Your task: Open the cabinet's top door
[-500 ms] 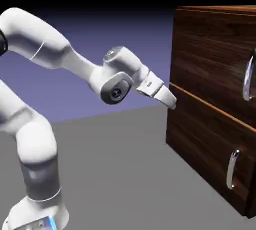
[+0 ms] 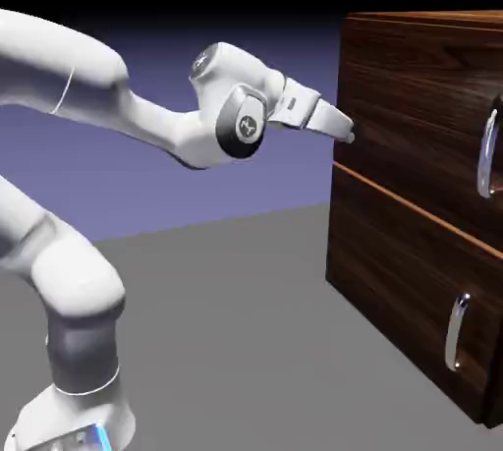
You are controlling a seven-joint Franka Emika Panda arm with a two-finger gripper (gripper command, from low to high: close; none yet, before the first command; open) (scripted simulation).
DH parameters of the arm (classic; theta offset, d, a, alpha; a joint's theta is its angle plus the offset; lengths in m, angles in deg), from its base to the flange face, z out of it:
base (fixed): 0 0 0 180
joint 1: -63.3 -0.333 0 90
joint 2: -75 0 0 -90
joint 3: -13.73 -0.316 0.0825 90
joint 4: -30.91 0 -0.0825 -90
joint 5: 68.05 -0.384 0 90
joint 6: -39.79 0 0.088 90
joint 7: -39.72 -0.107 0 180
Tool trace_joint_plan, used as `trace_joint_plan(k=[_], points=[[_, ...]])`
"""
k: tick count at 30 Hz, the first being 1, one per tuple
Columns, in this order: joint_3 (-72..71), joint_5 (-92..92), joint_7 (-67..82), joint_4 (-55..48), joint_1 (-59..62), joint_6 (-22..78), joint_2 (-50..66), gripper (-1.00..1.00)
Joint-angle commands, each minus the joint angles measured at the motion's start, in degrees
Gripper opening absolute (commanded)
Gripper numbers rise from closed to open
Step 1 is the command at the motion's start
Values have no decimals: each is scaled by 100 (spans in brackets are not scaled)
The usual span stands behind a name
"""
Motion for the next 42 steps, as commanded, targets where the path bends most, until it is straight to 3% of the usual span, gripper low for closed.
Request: trace_joint_plan(k=[1, 42], points=[[113, 250, -171, -70, -101, -3, -37, 0], [4760, 10466, -7176, -2956, -4254, -113, -1568, 0]])
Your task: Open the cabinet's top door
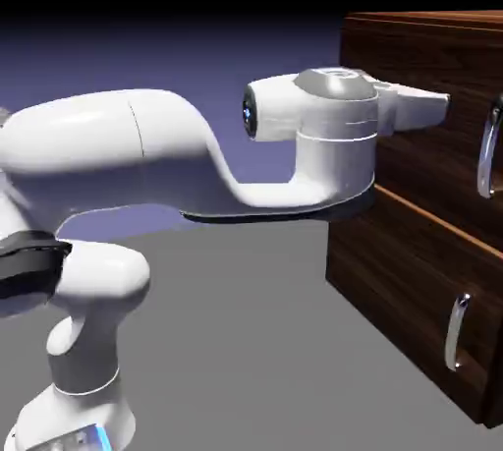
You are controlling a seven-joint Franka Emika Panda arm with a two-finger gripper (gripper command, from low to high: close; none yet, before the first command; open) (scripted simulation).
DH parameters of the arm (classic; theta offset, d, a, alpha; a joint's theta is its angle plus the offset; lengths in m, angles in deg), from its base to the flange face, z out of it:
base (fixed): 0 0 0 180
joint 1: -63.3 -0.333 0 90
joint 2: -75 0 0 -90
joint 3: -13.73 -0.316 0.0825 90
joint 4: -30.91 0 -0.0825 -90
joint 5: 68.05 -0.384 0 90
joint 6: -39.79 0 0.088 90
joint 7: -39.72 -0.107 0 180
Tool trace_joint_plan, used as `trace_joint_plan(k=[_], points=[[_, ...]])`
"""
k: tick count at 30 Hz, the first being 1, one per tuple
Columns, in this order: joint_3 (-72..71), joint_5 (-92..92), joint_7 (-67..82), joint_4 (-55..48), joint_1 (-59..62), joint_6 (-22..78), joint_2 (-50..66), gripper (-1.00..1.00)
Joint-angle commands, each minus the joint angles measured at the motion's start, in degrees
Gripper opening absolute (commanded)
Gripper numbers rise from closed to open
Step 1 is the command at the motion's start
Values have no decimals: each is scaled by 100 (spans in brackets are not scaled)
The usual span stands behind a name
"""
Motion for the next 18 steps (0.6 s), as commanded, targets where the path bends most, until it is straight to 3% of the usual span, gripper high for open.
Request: trace_joint_plan(k=[1, 8, 15, 16, 18], points=[[113, 250, -171, -70, -101, -3, -37, 0], [907, 1994, -1367, -563, -810, -22, -299, 0], [1522, 2097, -1415, -1453, -1883, -7, -159, 0], [1523, 2097, -1415, -1453, -1883, -7, -159, -100], [1410, 2099, -1500, -1247, -1676, 113, -103, -100]])
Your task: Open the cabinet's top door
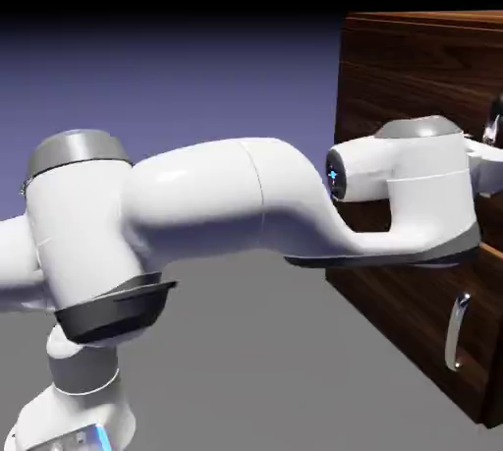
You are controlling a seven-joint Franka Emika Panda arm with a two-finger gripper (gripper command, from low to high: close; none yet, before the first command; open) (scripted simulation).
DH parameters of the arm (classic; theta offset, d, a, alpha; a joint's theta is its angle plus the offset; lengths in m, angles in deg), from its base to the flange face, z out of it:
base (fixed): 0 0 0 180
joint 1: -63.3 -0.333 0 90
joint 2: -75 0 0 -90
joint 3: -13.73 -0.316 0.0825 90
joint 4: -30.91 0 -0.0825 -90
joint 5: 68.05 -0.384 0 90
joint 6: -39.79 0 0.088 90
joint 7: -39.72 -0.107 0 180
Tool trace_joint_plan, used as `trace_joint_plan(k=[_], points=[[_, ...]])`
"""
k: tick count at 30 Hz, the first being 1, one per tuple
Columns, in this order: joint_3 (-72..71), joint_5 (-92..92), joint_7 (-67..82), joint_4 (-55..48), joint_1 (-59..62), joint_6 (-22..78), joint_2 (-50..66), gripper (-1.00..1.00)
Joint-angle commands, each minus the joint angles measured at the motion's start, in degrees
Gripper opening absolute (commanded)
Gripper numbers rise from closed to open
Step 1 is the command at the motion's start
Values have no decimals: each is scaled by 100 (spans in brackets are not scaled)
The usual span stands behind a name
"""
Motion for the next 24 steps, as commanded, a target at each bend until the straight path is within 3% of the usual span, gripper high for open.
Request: trace_joint_plan(k=[1, 9, 24], points=[[-114, 1, -83, 205, 208, 121, 56, -100], [-1142, -45, -882, 1570, 1869, 849, 583, -100], [-3651, -1640, -664, 3841, 4983, 1924, 402, -100]])
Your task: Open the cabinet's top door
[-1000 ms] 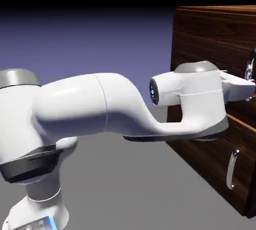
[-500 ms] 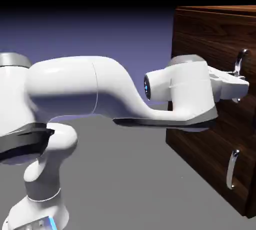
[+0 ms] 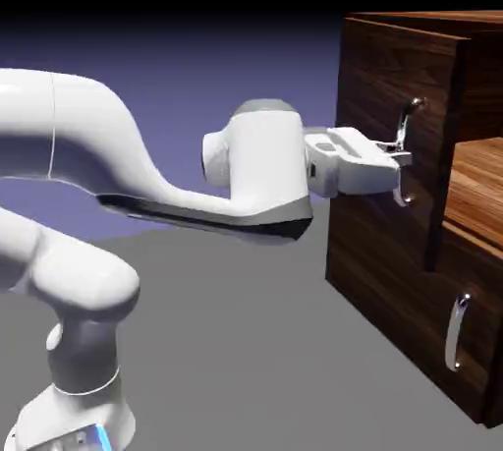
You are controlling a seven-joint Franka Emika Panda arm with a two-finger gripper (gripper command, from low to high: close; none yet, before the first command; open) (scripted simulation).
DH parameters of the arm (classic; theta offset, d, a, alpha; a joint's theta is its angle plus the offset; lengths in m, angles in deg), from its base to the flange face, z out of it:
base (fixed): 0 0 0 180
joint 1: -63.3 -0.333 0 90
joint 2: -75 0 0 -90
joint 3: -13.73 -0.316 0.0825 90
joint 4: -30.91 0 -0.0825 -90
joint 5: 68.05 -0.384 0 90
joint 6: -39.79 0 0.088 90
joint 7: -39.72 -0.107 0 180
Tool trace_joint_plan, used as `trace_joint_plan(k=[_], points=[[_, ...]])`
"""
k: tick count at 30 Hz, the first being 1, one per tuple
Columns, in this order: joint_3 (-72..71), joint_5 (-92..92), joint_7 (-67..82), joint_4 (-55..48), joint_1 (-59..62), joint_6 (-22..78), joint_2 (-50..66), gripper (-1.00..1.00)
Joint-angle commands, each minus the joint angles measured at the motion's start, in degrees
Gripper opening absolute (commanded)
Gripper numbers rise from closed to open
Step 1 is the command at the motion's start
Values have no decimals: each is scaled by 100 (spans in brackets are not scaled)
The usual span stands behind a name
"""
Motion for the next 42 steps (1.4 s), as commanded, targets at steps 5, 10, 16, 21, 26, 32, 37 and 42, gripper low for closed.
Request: trace_joint_plan(k=[5, 10, 16, 21, 26, 32, 37, 42], points=[[-1028, -1073, 478, 857, 997, 406, -536, -100], [-2023, -2307, 1028, 1594, 1746, 766, -1215, -100], [-3054, -3802, 1704, 2227, 2199, 1189, -2028, -100], [-3888, -5047, 2239, 2591, 2286, 1629, -2646, -100], [-4785, -6293, 2699, 2816, 2068, 2303, -3158, -100], [-6021, -7713, 3006, 2823, 1642, 3310, -3432, -100], [-7059, -8747, 3065, 2585, 1387, 4177, -3323, -100], [-8097, -9702, 3018, 2097, 1383, 5076, -2975, -100]])
